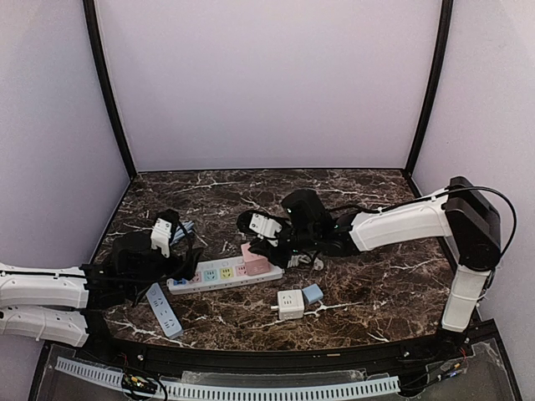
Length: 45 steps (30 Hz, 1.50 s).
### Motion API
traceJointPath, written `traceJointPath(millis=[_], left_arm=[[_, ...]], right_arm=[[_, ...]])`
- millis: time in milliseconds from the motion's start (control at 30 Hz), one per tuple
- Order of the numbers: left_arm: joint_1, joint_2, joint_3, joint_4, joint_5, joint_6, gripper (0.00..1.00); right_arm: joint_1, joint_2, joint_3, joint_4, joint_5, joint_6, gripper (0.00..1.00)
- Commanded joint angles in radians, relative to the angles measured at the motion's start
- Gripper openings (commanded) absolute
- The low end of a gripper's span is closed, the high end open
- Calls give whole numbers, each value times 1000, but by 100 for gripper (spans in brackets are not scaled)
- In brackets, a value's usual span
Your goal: Insert the plug
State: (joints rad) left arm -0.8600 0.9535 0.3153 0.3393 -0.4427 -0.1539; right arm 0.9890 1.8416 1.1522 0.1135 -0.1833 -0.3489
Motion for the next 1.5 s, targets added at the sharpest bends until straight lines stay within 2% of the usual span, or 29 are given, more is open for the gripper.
traceJointPath(millis=[0,267,433,667,967,1200,1467], left_arm=[[4,8,-22,49,55,20,93],[4,25,-23,76,98,28,92],[4,32,-32,127,205,42,91],[4,89,-12,164,290,39,90],[4,127,11,184,319,39,89],[4,148,13,198,332,43,88],[4,186,28,212,349,36,87]], right_arm=[[25,32,-99,-50,4,48,13],[60,50,-181,-17,37,109,9],[60,-14,-256,17,89,143,9],[48,13,-202,66,144,162,9],[45,56,-113,-1,167,148,10],[25,25,-199,21,149,189,8],[27,91,-180,35,140,205,8]])
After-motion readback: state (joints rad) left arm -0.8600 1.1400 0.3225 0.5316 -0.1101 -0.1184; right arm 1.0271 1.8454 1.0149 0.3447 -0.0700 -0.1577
